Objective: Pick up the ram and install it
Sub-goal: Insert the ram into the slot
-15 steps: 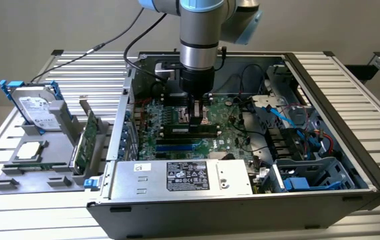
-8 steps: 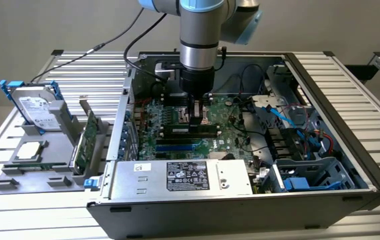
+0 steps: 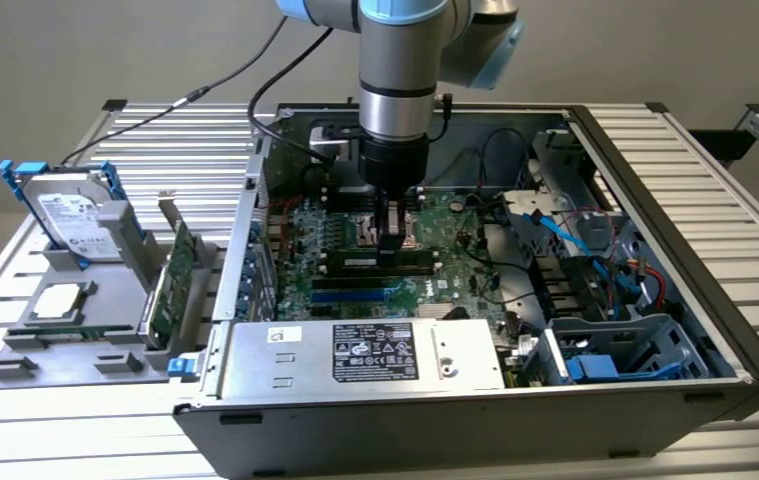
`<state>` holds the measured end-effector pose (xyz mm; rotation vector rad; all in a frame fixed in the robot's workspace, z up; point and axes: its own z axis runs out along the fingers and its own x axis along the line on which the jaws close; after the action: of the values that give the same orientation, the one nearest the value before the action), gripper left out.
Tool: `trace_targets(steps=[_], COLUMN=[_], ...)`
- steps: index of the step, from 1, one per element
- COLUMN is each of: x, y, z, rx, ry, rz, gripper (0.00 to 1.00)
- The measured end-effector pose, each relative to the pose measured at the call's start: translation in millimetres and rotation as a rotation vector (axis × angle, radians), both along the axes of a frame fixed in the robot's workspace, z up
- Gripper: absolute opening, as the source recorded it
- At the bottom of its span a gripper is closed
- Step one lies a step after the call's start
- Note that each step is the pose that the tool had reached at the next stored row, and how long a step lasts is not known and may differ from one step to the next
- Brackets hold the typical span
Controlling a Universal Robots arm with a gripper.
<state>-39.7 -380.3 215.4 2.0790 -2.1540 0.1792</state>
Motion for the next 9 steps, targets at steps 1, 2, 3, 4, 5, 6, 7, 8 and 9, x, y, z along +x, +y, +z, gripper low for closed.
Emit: trace_targets(steps=[1,2,3,4,5,6,7,8,9], x=[0.0,0.0,0.0,0.0,0.0,0.0,0.0,0.0,0.0], y=[0.1,0.3,0.7,0.9,1.0,1.0,0.9,0.9,0.9], z=[0.0,0.0,0.0,-0.1,-0.1,-0.1,0.1,0.1,0.2], rx=[-0.0024,-0.0049,-0.0076,-0.0096,-0.0119,-0.0138,-0.0162,-0.0179,-0.0195], ry=[0.0,0.0,0.0,-0.0001,-0.0002,-0.0001,-0.0001,0.0001,0.0002], rz=[0.0,0.0,0.0,0.0,0.0,0.0,0.0,0.0,0.0], gripper=[0.14,0.14,0.14,0.14,0.14,0.14,0.14,0.15,0.15])
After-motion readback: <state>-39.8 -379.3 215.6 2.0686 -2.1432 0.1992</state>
